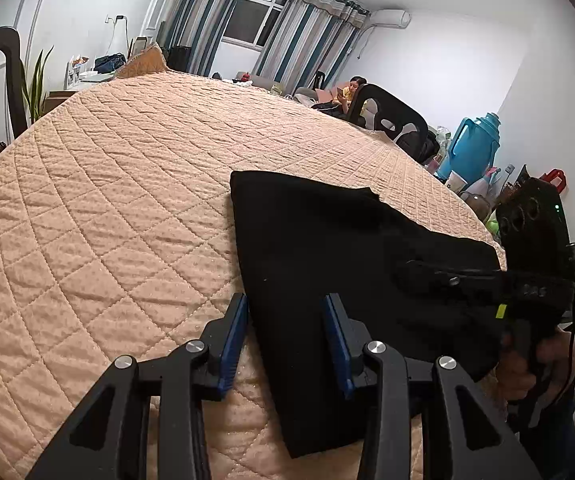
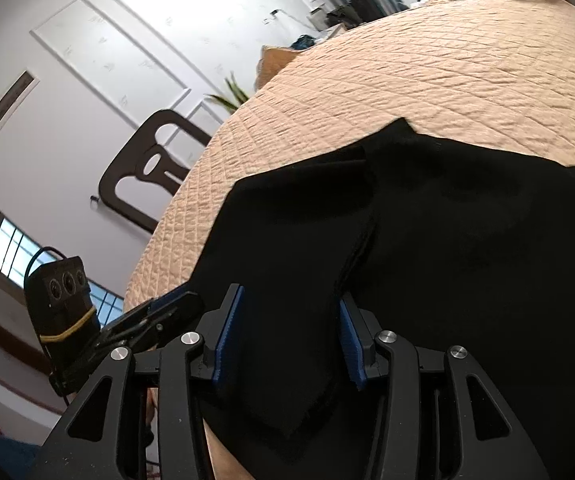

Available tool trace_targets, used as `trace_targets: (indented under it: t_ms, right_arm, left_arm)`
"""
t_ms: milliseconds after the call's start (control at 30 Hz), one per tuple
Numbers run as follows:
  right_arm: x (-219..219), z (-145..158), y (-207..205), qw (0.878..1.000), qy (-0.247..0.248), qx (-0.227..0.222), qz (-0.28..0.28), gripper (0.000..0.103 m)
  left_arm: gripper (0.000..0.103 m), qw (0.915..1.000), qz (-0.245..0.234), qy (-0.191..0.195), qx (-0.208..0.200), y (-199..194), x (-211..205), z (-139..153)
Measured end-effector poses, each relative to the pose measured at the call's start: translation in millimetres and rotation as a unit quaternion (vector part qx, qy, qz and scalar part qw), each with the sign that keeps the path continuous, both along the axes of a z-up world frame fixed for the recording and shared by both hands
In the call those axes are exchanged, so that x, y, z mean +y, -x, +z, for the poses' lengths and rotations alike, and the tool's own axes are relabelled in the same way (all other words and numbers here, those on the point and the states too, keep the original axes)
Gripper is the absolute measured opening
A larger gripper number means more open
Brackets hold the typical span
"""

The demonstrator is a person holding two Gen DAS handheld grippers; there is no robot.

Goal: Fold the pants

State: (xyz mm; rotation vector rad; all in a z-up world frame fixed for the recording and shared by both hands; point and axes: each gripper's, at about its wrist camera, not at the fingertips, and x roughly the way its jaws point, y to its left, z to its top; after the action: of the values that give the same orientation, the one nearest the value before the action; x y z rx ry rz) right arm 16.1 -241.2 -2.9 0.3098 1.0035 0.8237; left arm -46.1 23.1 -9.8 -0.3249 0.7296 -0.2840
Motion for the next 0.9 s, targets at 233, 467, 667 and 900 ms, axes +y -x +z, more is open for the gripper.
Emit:
trace_targets:
  t_ms: [233, 467, 667, 900]
  right_arm:
    - [-29.0, 8.8, 10.5, 0.998, -0.034, -0.021, -0.038, 0.003]
    - [-66.1, -6.0, 16.2, 0.994, -0.032, -0.01, -0.103, 0.003]
    - [-73.3, -3.1, 23.3, 0.993, -0.04, -0.015, -0.114, 0.003]
    - [-74.9, -4.7, 21.9, 0.992, -0.027, -0.012, -0.119, 0.003]
  left_arm:
    - [0.042, 1.0, -0.005, -0.002, -0.004, 2.5, -1.9, 6.0]
    - [0.042, 0.9996, -0.027, -0.007, -0.006, 4.2, -13.3, 7.5]
    - [0.042, 0.9994, -0.031, -0.01, -0.015, 6.4, -17.4, 14.4]
    - [0.042, 0.999, -0.032, -0.014, -0.027, -8.5, -17.4, 28.3]
